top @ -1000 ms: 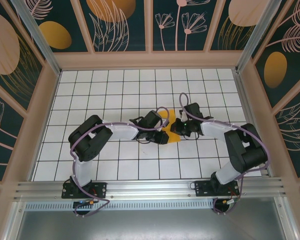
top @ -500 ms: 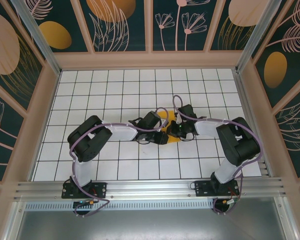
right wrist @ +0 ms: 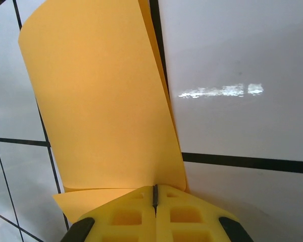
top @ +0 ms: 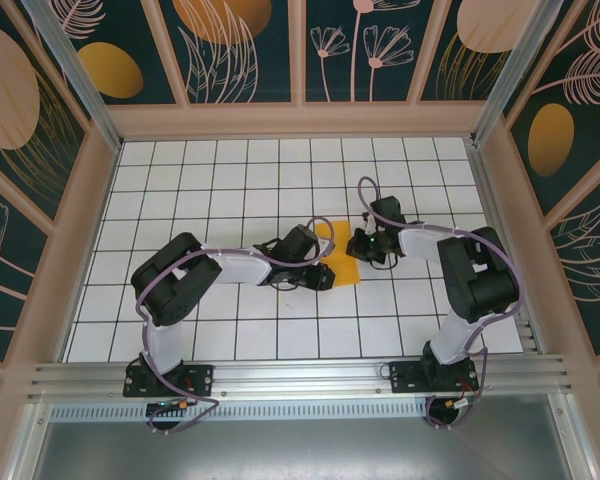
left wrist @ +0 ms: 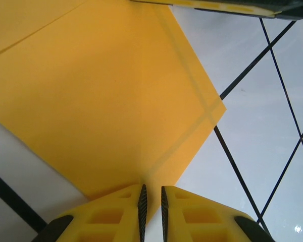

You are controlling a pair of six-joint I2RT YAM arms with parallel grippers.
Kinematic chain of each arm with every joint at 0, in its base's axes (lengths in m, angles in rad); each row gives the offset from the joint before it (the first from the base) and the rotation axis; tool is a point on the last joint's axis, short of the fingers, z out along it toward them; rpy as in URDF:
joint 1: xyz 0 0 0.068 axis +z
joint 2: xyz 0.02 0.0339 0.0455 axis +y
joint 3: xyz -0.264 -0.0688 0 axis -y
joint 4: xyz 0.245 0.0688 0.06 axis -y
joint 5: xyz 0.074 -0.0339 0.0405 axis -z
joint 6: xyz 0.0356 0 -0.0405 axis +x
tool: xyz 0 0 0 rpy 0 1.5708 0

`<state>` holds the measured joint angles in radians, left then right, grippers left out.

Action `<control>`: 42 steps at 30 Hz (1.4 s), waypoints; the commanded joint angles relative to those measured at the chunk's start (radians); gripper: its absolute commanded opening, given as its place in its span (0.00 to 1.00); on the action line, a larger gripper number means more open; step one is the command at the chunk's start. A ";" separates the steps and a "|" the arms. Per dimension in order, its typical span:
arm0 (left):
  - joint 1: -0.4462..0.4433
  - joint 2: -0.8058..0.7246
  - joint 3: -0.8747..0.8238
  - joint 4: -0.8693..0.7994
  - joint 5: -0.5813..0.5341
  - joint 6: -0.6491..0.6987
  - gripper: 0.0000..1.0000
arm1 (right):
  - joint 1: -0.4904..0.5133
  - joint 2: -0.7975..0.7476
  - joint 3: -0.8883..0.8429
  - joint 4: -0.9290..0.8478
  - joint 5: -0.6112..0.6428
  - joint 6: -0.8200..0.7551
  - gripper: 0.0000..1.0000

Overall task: Fold a paper plane with a square sheet of paper (fold left side to right side)
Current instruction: Fold the triangle a second time at the center of the table, then turn over the paper at the center of the table.

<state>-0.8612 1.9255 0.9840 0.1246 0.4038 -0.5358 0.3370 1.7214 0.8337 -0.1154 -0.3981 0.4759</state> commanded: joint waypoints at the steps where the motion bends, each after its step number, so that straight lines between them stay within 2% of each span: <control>1: -0.004 0.002 -0.068 -0.170 -0.019 -0.021 0.20 | -0.024 0.043 0.018 -0.015 0.082 -0.039 0.04; 9: -0.004 -0.065 -0.136 -0.166 -0.008 -0.035 0.21 | -0.023 0.053 0.010 -0.013 0.070 -0.039 0.04; 17: 0.018 -0.174 -0.145 -0.147 -0.024 -0.060 0.21 | -0.027 -0.008 0.008 0.023 -0.018 -0.019 0.09; 19: 0.039 -0.205 -0.143 -0.148 -0.023 -0.061 0.22 | -0.030 -0.049 0.004 0.032 -0.037 -0.011 0.12; 21: 0.070 -0.245 -0.134 -0.145 -0.022 -0.058 0.32 | -0.035 -0.106 0.006 0.021 -0.022 -0.012 0.20; 24: 0.118 -0.253 -0.113 -0.121 -0.001 -0.061 0.42 | -0.054 -0.202 -0.003 -0.014 0.034 -0.022 0.33; 27: 0.156 -0.234 -0.079 -0.070 0.038 -0.076 0.55 | -0.083 -0.303 -0.044 -0.019 0.078 -0.036 0.46; 31: 0.164 -0.157 0.013 -0.031 0.099 -0.073 0.61 | -0.127 -0.397 -0.121 0.014 0.046 -0.044 0.57; 39: 0.164 -0.015 0.130 -0.011 0.184 -0.058 0.62 | -0.145 -0.450 -0.227 0.049 -0.019 -0.028 0.58; 42: 0.163 0.026 0.166 -0.036 0.180 -0.042 0.62 | -0.144 -0.444 -0.242 0.052 -0.038 -0.025 0.58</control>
<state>-0.6956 1.9171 1.1038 0.0856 0.5457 -0.6037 0.1970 1.2980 0.6071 -0.0944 -0.3958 0.4500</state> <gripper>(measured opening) 0.619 0.584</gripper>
